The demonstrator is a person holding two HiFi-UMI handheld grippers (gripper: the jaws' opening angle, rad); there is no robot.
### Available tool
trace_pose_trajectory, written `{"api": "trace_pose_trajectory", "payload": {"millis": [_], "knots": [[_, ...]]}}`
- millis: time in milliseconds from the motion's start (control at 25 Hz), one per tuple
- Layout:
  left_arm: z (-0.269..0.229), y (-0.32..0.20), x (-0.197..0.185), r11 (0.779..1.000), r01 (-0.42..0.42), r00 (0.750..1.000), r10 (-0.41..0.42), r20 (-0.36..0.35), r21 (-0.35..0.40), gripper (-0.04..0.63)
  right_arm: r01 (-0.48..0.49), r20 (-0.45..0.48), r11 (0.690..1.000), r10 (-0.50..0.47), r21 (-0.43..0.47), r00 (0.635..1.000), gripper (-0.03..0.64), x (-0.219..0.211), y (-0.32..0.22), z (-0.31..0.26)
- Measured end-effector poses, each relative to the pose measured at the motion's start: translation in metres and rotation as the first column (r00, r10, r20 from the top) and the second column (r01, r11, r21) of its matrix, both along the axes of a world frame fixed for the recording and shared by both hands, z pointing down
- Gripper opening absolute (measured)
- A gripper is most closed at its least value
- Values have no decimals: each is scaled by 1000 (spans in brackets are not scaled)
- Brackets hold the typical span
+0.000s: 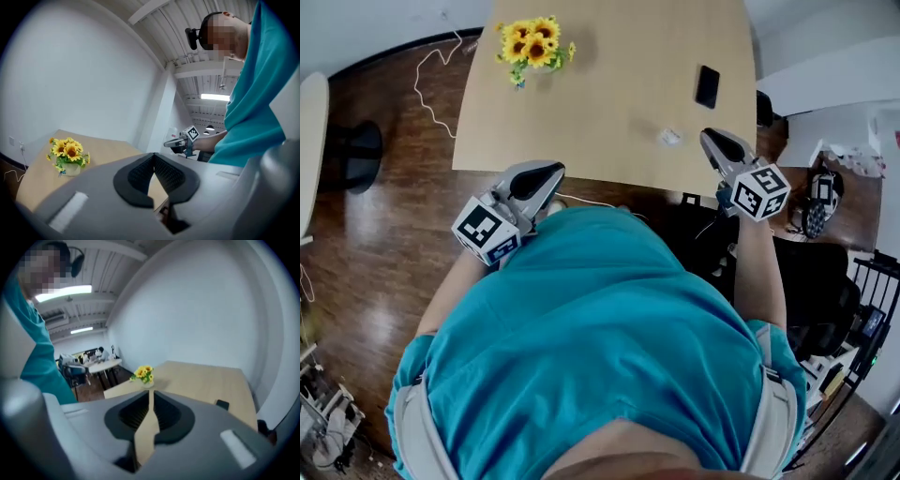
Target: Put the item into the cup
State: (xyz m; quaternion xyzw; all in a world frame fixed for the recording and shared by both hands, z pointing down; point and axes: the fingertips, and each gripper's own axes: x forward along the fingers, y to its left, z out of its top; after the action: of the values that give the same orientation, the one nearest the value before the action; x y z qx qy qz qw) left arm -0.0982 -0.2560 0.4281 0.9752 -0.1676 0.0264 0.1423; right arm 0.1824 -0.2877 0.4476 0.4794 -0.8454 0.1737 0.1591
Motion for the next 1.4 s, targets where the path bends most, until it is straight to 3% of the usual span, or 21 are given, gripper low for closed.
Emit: {"api": "trace_pose_trajectory", "payload": {"millis": [160,280,480,720,880,1000,1120,1280,1400], "knots": [[6,3,-7,995,-101,995,101,-15,2,5,-66,130,992,52,107,990,2,-22,47,-46],[3,15,0,990,-138,990,138,-20,18,5,-48,157,989,25,142,987,2,-38,86,-59],[-29,72,26,979,-173,984,177,-24,107,5,-13,183,972,-32,234,983,2,-39,157,-86],[-40,175,68,982,-124,992,125,-2,141,5,44,214,945,-118,323,970,2,-22,278,-93],[-44,243,101,997,-50,997,53,-48,61,5,105,233,935,-192,340,953,2,-8,357,-90],[-45,296,110,998,-28,999,29,-18,49,5,121,294,942,-218,313,931,0,0,408,-84],[-48,337,110,995,-19,1000,18,17,93,5,143,308,942,-239,304,921,2,2,443,-78],[-38,374,105,999,-7,1000,6,13,46,5,112,358,948,-220,298,908,1,1,470,-70],[-29,393,99,997,-33,999,31,35,65,5,85,395,953,-200,289,896,2,-6,479,-64]]}}
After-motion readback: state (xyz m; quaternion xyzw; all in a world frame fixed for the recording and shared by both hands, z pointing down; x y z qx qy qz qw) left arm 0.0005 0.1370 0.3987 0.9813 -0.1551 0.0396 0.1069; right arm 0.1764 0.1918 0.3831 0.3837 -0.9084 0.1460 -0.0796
